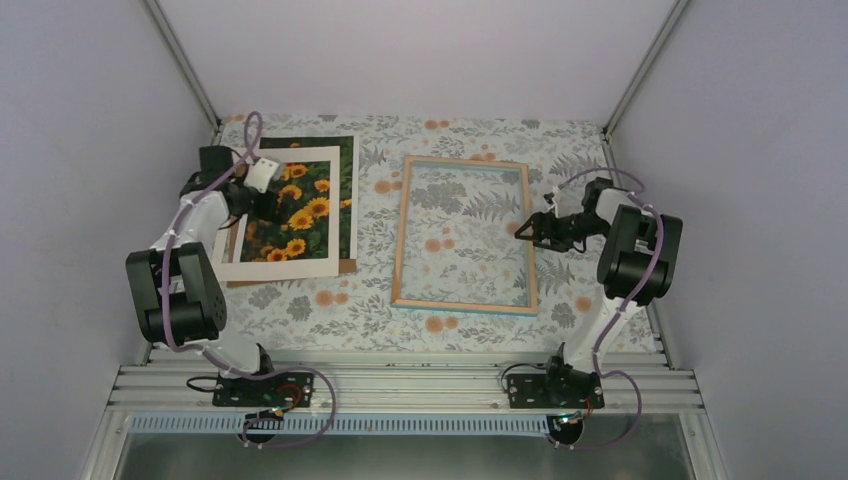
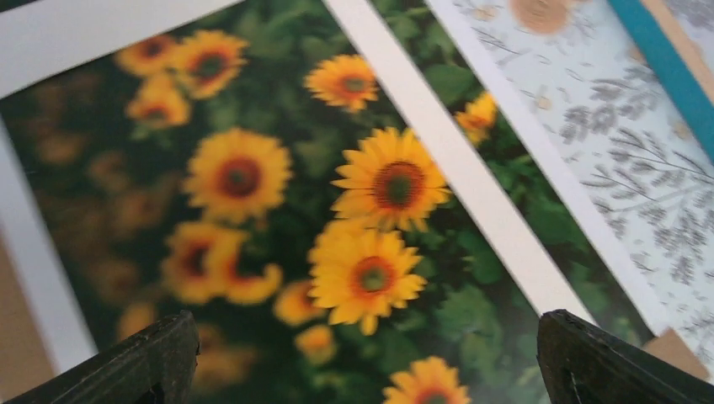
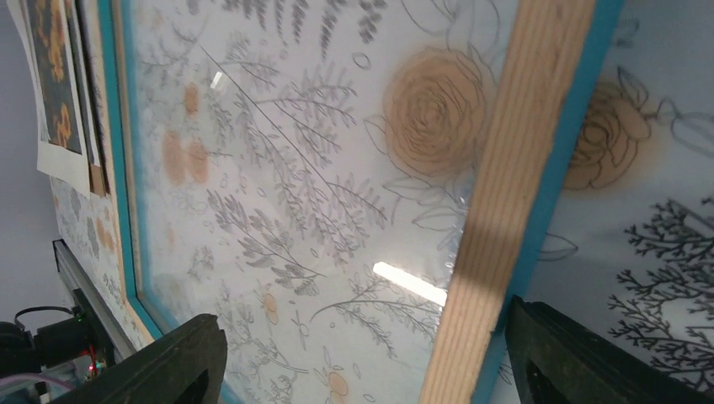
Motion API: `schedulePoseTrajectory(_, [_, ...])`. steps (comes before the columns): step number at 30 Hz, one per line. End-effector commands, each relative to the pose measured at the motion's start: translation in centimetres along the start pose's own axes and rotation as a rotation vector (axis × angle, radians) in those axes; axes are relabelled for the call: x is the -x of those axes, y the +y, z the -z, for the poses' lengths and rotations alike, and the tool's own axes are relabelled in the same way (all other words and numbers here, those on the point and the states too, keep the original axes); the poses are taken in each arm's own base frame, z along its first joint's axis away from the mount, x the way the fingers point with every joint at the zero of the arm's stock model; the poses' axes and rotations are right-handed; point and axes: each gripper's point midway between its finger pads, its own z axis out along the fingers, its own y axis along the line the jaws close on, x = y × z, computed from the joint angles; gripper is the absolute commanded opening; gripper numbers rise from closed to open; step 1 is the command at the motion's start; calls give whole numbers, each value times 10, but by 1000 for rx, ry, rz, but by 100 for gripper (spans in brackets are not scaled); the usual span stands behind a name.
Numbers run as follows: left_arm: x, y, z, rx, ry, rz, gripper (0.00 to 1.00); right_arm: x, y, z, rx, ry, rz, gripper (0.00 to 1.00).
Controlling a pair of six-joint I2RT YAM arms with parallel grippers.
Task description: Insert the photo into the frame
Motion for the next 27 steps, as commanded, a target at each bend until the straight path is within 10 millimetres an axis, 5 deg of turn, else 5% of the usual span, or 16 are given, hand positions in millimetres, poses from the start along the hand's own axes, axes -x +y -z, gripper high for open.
schedulePoseTrajectory(1, [3,26,10,4,-13,62,100,34,28,31,5,-140,130,83])
schedulePoseTrajectory(4, [-8,47,12,-2,-8,157,94,50,48,42,34,-194,187,83])
schedulePoseTrajectory(7, [-21,45,8,-60,10,193,88,59,79,42,106,-224,246,83])
schedulePoseTrajectory(12, [-36,40,3,-80,35,185,84,61,154,17,279,-202,362,83])
schedulePoseTrajectory(19, [-51,77,4,2,49,311,83,56,247,-47,426,-104,488,81])
schedulePoseTrajectory(27, [-70,122,8,44,49,437,83,31,319,-133,518,47,535,76])
